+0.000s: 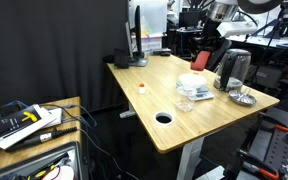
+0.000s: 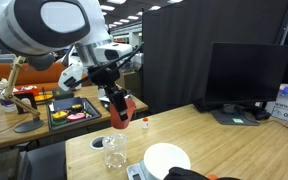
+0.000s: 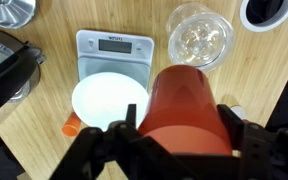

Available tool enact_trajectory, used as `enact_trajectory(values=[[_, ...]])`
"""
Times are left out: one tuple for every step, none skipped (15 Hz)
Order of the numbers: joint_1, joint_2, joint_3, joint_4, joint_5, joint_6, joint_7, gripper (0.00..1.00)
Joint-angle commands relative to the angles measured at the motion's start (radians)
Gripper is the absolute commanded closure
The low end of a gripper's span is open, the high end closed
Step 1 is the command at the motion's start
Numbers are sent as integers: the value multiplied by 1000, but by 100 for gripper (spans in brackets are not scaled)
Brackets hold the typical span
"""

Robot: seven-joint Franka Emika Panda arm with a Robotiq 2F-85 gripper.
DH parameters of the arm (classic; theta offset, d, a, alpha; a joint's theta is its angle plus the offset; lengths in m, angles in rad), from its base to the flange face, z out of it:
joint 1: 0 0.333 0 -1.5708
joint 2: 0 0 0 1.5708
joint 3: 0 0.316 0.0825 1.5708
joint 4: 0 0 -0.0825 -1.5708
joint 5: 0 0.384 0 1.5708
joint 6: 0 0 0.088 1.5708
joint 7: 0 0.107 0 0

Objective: Pour some of the contents in the orange cup into the white bowl

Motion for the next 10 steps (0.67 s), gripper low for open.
enact_trajectory(values=[[4,70,22,70,135,4,-46,46],[12,99,20,101,192,-6,-45,46],[17,122,17,125,243,-14,-44,46],[22,149,10,153,300,-21,-50,46],[17,175,11,177,332,-21,-41,46],[15,201,7,203,371,-29,-36,46],[13,221,4,223,401,-35,-29,46],[12,239,-1,243,445,-52,-23,46],[9,255,-6,255,471,-61,-10,46],[4,268,-13,262,486,-67,12,46]])
